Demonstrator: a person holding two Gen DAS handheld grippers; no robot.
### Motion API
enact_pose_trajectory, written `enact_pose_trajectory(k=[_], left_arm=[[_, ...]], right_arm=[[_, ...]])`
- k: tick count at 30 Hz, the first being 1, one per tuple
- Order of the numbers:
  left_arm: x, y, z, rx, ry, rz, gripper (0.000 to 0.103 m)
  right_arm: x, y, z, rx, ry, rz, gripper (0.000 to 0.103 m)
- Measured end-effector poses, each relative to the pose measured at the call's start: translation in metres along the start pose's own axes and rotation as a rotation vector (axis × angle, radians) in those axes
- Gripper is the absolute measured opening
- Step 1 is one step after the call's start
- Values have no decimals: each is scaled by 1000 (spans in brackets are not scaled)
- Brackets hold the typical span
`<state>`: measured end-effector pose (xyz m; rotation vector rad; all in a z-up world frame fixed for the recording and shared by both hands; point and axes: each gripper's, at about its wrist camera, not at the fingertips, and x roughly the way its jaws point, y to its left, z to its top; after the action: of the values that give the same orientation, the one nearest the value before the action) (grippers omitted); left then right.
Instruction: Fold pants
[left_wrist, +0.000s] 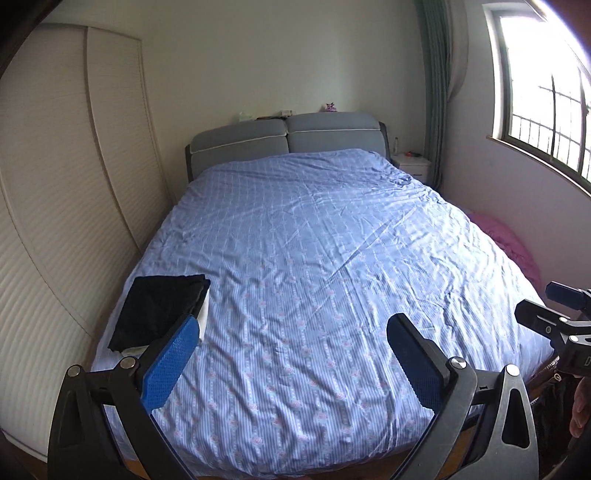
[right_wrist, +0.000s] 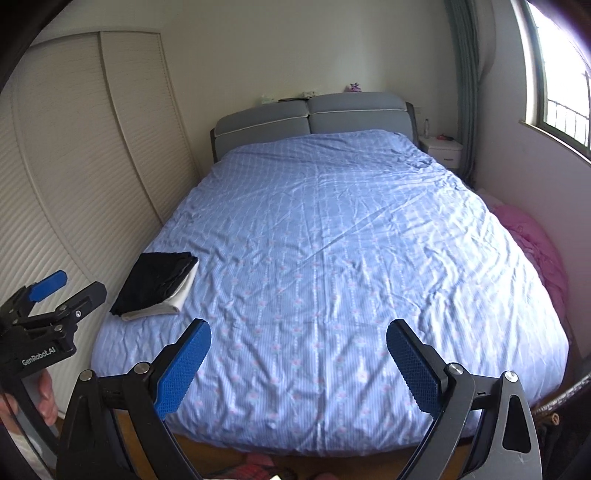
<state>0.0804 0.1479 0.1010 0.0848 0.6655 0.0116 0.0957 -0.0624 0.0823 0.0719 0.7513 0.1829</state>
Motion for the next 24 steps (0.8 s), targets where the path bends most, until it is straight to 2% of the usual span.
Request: enact_pose_trajectory(k=[9,24], left_arm=[[-20,-23,-2,10,-18,-73,103],[-29,-31,-4,-55,2,-124,103]], right_arm=[[-26,-19,-11,31,-32,-37,97],[-38,-30,-21,31,-51,-38,97]])
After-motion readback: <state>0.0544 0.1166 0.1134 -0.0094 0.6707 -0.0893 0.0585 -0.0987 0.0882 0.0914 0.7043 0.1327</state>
